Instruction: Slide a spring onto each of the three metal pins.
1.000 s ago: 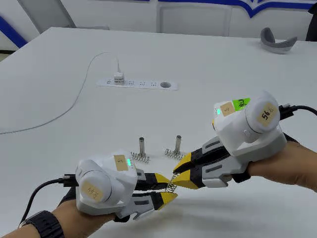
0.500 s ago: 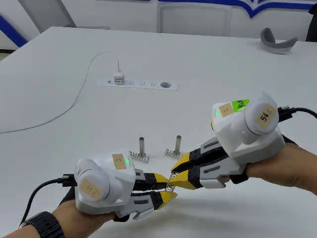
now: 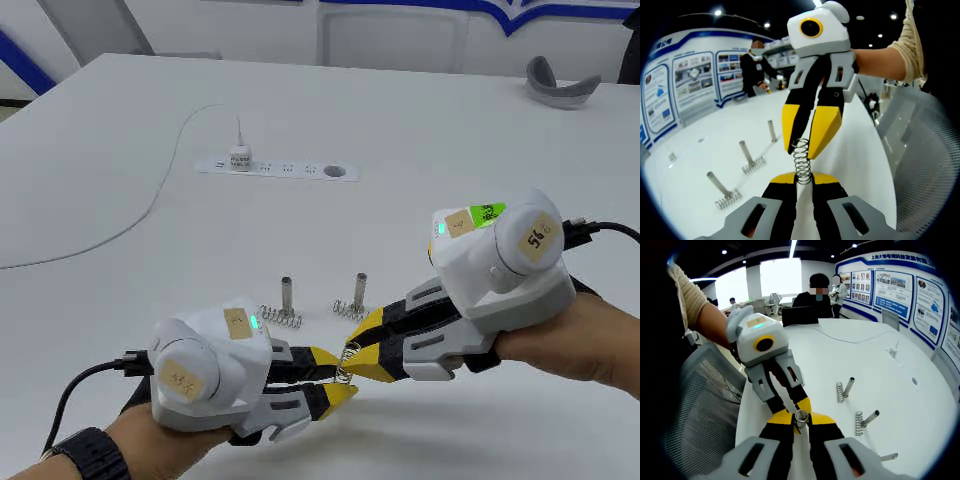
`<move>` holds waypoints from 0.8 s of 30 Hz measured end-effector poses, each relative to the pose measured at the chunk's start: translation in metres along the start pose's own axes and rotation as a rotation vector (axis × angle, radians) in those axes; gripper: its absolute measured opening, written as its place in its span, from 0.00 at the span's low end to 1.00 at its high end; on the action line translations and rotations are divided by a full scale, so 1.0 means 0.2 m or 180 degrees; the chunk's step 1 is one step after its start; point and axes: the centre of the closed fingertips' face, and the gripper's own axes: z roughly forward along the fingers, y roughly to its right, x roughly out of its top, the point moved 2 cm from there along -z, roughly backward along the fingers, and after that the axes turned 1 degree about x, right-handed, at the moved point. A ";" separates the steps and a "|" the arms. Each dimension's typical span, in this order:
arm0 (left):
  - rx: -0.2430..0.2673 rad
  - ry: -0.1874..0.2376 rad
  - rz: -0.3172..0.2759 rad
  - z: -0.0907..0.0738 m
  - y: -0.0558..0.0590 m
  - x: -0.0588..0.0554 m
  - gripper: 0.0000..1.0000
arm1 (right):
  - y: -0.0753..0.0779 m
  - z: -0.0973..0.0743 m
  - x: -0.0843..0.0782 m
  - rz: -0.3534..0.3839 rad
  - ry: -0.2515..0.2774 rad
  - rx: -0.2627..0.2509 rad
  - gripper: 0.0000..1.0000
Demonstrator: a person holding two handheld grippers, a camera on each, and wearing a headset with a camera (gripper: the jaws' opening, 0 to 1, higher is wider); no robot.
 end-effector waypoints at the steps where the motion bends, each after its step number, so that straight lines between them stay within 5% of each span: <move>1: 0.0001 0.0000 0.0003 0.00 0.00 0.00 0.11 | 0.00 0.00 0.00 0.0003 0.0009 0.0001 0.12; 16: 0.0045 0.0043 -0.0002 0.00 -0.01 0.02 0.13 | 0.02 -0.02 0.00 0.0020 -0.0007 -0.0069 0.12; 24: 0.0089 0.0057 -0.0073 -0.02 -0.02 0.01 0.24 | 0.05 -0.04 -0.01 0.0051 0.0003 -0.0125 0.12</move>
